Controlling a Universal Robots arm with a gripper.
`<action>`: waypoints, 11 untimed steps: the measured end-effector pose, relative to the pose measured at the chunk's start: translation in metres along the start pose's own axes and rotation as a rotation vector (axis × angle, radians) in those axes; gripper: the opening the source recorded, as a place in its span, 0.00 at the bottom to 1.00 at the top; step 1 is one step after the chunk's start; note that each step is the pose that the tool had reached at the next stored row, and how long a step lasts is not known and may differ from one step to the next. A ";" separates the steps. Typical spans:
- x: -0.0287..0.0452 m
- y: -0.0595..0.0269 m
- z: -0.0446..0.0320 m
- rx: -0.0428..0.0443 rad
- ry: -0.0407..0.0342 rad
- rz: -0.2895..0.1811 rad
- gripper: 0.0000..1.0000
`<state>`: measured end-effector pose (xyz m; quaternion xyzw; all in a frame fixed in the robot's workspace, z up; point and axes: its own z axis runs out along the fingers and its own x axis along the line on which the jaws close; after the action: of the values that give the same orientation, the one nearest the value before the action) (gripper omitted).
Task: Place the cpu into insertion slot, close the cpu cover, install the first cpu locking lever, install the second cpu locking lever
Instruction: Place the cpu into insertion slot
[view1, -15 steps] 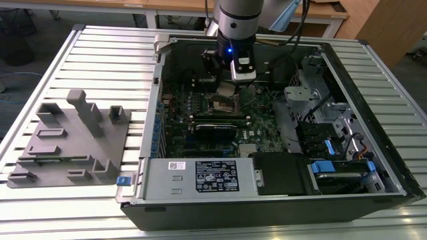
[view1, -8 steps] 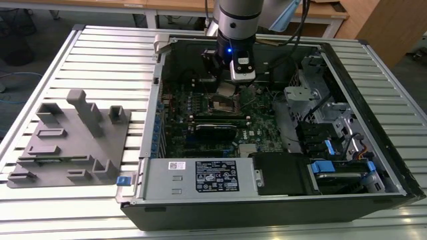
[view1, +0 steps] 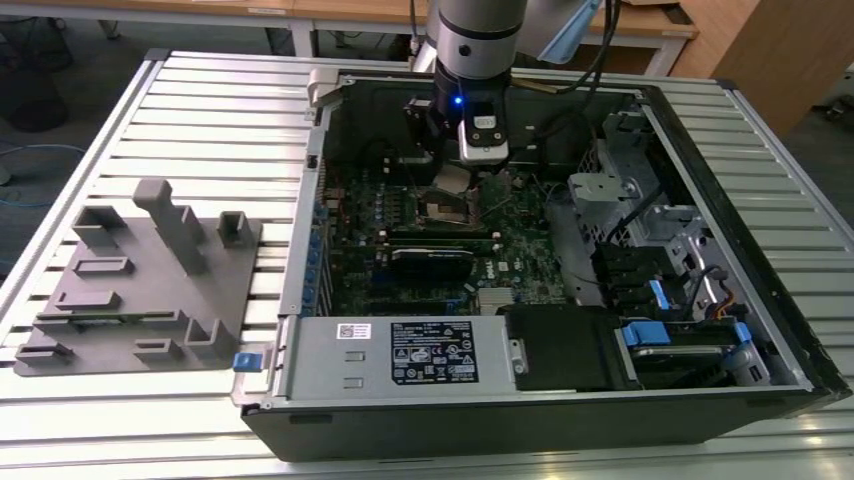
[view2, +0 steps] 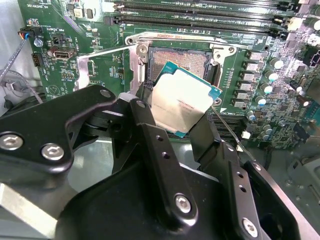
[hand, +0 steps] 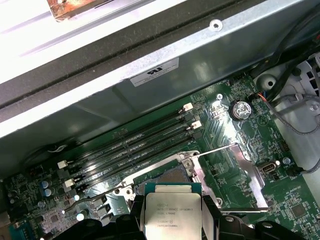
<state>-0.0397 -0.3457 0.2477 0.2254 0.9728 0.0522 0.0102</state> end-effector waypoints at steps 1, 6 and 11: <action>0.0000 0.0000 0.0000 0.0000 0.0000 0.000 0.54; 0.0000 0.0000 0.0000 0.0000 0.0000 0.000 0.54; 0.0000 0.0000 0.0003 -0.0001 -0.0025 0.023 0.54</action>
<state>-0.0397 -0.3457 0.2474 0.2367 0.9701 0.0521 0.0108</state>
